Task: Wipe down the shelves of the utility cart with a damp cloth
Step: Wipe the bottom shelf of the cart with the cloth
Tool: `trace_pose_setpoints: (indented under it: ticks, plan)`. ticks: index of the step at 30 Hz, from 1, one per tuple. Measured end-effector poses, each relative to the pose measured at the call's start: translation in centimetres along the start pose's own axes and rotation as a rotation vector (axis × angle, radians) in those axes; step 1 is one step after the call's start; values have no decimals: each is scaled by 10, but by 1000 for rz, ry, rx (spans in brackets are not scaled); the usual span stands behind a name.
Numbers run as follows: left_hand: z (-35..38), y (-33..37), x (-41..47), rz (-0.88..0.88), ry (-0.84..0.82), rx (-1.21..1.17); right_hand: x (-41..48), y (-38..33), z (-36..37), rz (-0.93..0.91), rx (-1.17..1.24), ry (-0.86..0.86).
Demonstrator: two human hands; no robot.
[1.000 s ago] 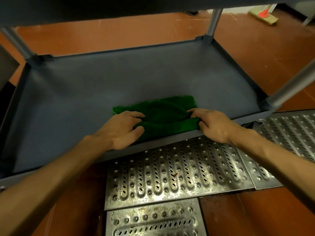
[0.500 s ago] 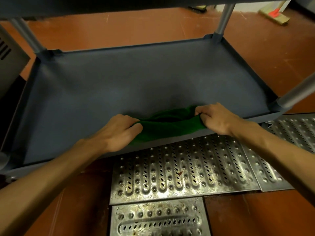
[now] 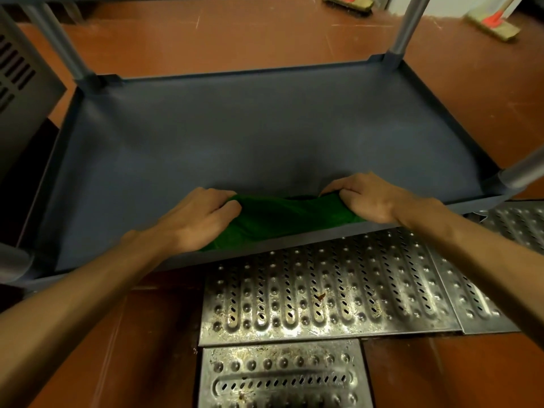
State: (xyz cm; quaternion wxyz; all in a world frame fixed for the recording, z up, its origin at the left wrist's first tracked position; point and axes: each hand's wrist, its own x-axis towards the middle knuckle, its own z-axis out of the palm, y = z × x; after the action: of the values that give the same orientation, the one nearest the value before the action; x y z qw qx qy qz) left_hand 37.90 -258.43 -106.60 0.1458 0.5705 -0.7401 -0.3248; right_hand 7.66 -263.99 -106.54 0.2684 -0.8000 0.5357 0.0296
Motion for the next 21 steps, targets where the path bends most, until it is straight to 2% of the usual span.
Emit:
trace_pose_setpoints:
  ticks: [21]
  plan:
    - [-60,-68,-73,-197,92,20,37,-95,36,-213,-5,-116]
